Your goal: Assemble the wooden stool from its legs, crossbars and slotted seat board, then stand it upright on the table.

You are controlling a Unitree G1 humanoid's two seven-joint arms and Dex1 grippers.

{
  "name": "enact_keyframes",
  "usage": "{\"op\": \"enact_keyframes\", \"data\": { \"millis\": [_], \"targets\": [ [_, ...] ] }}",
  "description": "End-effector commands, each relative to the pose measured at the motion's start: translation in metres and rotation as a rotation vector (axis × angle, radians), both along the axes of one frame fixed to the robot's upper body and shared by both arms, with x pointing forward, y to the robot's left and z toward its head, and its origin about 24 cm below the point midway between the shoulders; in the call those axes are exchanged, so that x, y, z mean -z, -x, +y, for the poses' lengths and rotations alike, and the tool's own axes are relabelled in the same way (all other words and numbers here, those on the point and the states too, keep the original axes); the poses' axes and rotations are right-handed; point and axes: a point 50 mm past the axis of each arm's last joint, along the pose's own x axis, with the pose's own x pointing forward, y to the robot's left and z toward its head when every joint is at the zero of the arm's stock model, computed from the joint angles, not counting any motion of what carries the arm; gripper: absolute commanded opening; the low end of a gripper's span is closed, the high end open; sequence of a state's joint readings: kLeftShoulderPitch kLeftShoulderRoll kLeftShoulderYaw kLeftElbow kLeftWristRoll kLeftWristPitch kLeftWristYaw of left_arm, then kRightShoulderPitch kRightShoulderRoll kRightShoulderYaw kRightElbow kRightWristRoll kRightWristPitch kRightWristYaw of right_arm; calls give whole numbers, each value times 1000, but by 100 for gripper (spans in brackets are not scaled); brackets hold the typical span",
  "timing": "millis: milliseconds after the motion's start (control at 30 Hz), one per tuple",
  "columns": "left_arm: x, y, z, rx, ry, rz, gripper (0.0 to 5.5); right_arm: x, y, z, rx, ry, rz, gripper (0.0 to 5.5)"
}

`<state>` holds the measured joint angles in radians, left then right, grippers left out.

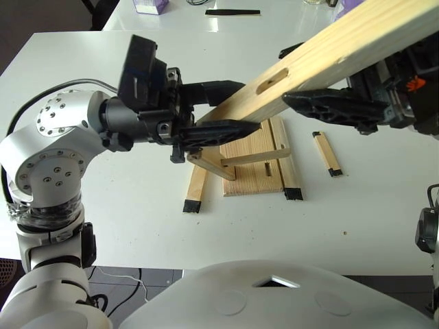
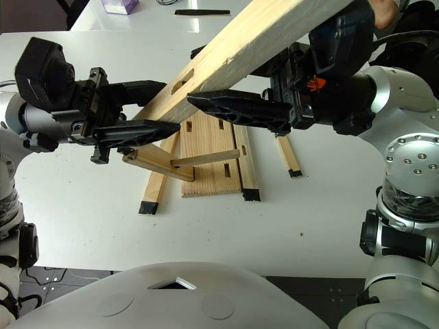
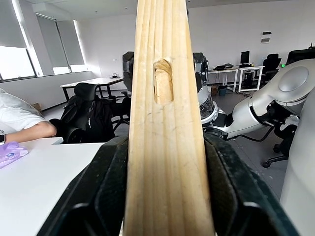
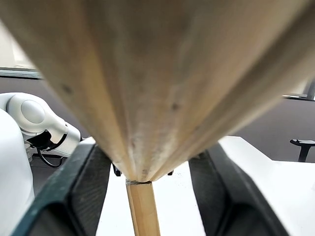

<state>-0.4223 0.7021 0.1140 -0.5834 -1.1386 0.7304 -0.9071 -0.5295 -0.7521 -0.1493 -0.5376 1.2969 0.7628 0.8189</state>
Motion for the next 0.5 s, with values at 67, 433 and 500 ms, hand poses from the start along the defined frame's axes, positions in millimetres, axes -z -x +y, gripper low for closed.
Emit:
{"op": "enact_keyframes", "data": {
  "millis": [67, 433, 500],
  "targets": [
    [12, -4, 0, -20, -90, 38, 204, -1, 2, 0, 8, 4, -26, 207],
    [-4, -15, 0, -56, 8, 102, 269, -8, 0, 1, 42, -36, -85, 207],
    [-10, -17, -1, -75, 47, 90, 294, -10, -2, 1, 62, -37, -102, 205]
  ]
}}
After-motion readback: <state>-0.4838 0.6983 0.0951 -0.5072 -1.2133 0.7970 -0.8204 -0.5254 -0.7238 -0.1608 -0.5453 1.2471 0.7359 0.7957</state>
